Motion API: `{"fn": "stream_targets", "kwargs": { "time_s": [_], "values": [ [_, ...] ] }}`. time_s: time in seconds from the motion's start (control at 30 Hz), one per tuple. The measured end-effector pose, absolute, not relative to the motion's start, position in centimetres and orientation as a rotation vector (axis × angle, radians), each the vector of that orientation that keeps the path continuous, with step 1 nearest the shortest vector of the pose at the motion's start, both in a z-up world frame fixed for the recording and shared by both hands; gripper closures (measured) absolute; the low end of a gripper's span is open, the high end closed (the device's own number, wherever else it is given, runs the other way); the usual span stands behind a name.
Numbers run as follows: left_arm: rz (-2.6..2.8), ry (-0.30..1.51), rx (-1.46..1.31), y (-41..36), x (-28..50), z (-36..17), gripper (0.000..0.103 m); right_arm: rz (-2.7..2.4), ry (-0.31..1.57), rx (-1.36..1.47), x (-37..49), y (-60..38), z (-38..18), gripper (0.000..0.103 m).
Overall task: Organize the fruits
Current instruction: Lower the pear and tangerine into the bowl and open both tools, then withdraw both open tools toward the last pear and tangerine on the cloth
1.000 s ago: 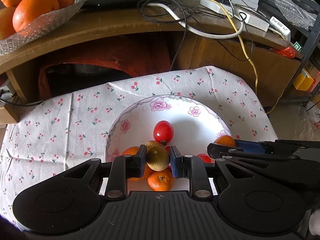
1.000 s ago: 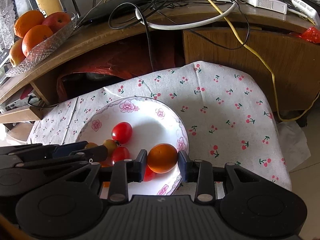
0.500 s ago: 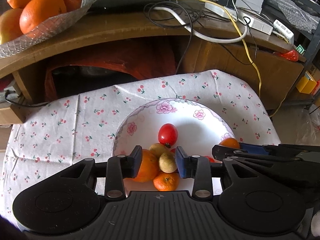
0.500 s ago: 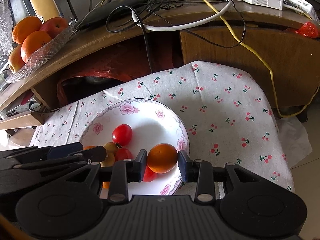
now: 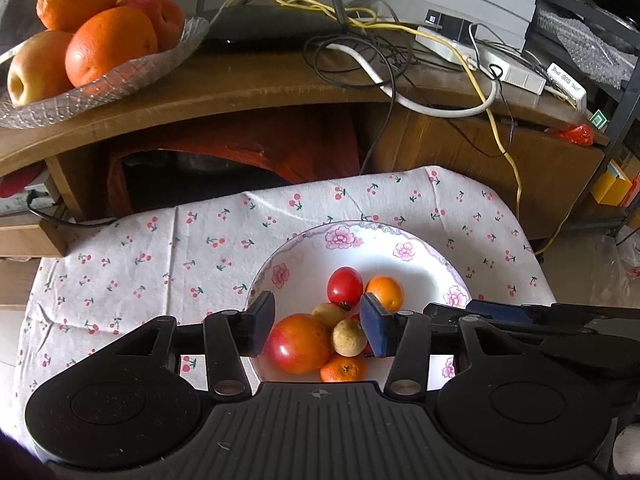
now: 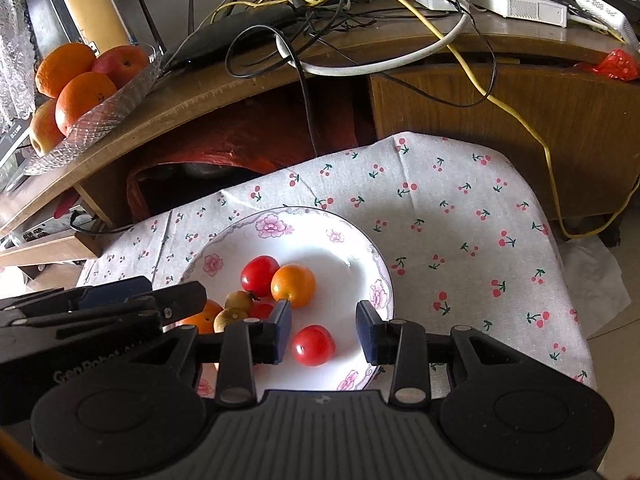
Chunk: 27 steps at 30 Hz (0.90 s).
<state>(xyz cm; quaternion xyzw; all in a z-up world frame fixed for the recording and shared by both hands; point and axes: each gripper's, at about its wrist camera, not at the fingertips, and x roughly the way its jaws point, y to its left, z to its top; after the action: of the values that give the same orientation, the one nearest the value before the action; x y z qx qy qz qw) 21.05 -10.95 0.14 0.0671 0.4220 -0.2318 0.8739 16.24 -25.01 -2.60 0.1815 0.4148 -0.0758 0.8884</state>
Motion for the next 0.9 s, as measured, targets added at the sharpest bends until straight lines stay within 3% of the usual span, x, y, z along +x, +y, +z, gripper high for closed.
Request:
{"fn": "stream_targets", "kwargs": {
  "time_s": [0.9],
  "values": [
    [-0.464,0.901,0.163,-5.8,17.4,0.5,0.04,-0.086,0.885,0.302,12.1,-19.7,-1.8,0.065]
  ]
}}
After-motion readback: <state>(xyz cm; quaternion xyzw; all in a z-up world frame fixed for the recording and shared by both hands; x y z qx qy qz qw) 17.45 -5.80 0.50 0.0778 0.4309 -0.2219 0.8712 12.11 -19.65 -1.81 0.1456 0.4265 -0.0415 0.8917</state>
